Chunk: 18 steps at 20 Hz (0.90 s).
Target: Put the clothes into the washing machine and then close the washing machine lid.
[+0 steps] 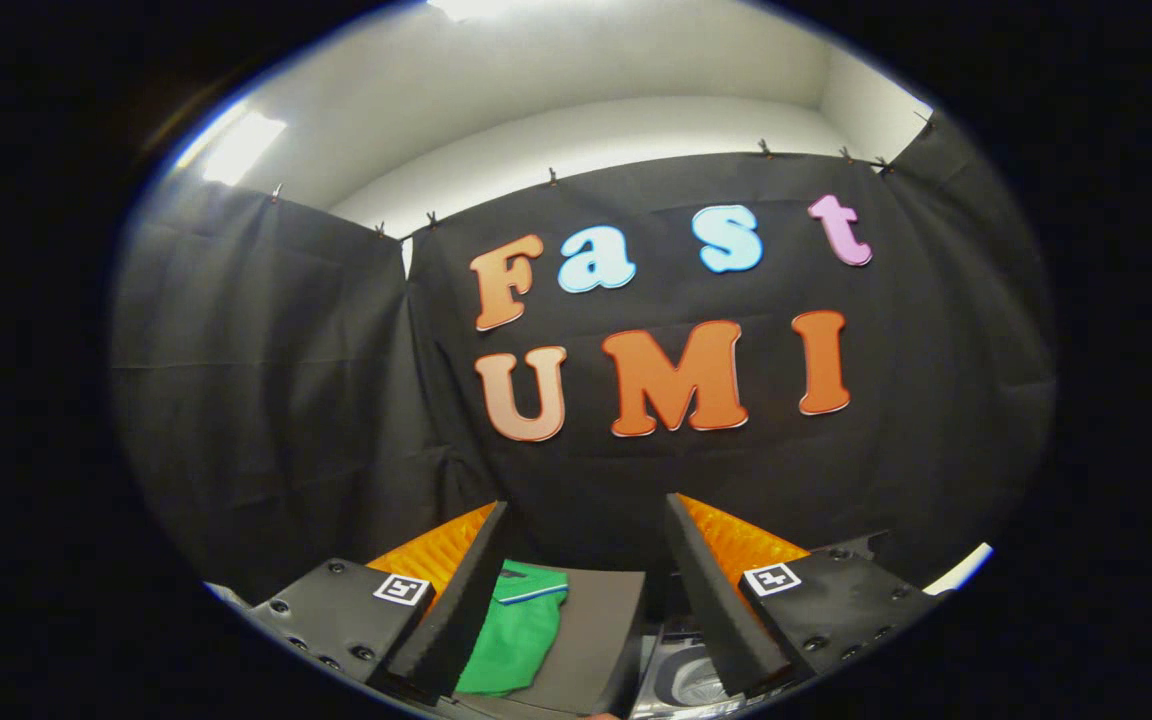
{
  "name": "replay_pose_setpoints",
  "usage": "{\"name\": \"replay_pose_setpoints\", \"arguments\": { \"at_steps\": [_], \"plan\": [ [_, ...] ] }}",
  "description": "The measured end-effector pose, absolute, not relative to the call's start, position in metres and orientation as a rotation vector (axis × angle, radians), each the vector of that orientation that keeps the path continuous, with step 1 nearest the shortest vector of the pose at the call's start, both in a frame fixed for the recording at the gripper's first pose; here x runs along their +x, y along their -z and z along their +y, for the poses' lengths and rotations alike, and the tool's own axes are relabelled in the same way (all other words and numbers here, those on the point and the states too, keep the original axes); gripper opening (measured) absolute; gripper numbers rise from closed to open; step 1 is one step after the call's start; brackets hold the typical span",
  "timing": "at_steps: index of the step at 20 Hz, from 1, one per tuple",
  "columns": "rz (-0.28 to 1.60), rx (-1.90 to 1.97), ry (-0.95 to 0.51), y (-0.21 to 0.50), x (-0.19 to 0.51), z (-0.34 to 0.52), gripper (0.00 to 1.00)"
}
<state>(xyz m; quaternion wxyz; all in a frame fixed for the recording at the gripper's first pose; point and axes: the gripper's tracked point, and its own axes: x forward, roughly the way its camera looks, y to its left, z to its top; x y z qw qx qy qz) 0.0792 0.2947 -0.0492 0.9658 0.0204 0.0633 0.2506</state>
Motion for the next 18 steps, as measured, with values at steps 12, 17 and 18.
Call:
{"name": "replay_pose_setpoints", "arguments": {
  "at_steps": [12, 17, 18],
  "plan": [
    [0.512, 0.010, -0.584, 0.204, 0.093, 0.442, 0.99],
    [0.695, -0.011, -0.534, 0.267, 0.094, 0.464, 0.99],
    [0.722, -0.035, -0.522, 0.278, 0.094, 0.466, 0.98]
  ]
}}
